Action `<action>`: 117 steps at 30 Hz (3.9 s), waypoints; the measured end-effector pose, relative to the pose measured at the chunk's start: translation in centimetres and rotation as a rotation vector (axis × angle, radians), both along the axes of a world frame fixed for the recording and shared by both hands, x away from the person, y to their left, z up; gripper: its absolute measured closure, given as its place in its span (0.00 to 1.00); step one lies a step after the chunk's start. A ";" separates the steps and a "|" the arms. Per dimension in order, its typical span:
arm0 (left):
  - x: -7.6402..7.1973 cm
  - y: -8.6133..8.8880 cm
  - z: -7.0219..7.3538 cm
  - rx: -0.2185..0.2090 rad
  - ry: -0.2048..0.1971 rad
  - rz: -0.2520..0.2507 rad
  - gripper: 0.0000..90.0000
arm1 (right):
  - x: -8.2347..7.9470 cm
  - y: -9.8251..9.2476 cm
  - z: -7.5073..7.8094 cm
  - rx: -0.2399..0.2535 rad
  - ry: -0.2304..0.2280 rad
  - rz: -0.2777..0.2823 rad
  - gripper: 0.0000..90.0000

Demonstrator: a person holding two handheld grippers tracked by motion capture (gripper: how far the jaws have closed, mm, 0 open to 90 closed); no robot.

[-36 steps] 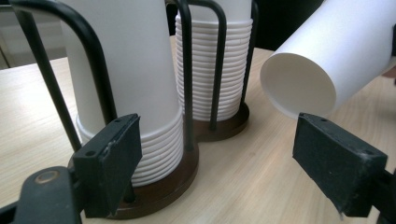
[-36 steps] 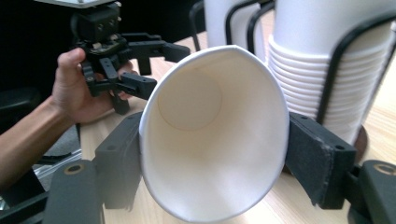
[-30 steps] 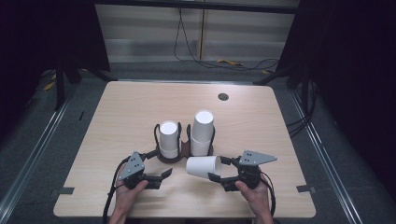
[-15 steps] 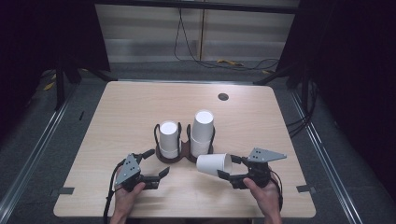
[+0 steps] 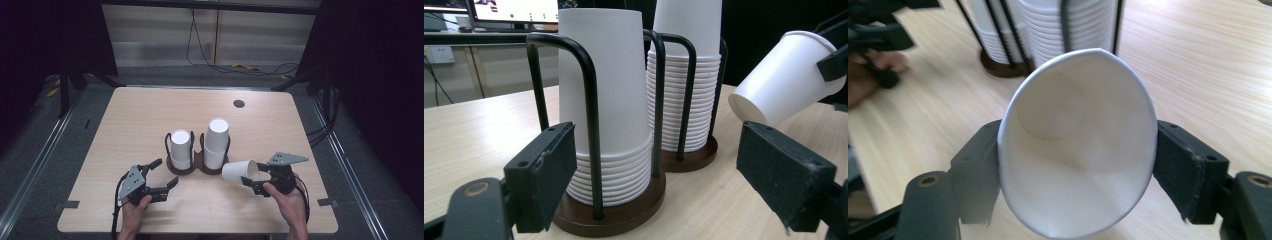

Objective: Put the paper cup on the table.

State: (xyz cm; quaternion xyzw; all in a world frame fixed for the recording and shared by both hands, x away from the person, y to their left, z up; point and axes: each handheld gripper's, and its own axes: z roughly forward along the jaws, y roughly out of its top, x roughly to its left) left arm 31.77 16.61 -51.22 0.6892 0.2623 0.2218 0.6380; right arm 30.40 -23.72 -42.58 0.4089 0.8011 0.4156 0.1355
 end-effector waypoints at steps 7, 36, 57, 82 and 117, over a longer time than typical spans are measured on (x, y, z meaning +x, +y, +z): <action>0.0 0.0 0.0 -0.001 0.001 0.006 0.18 | 1.3 -0.5 1.3 -0.070 0.030 -0.037 0.29; -0.3 0.0 -0.1 -0.007 -0.016 0.017 0.18 | 8.0 -1.0 4.9 -0.342 0.224 -0.042 0.28; -0.3 -0.1 0.0 -0.003 -0.018 0.009 0.18 | 10.4 0.0 3.8 -0.536 0.330 -0.055 0.25; -0.3 -0.1 0.0 0.017 -0.032 -0.011 0.18 | 11.7 1.1 2.1 -0.573 0.335 -0.055 0.17; -0.3 -0.1 0.0 0.010 -0.017 0.035 0.18 | 9.4 -0.4 3.9 -0.186 0.014 -0.182 0.16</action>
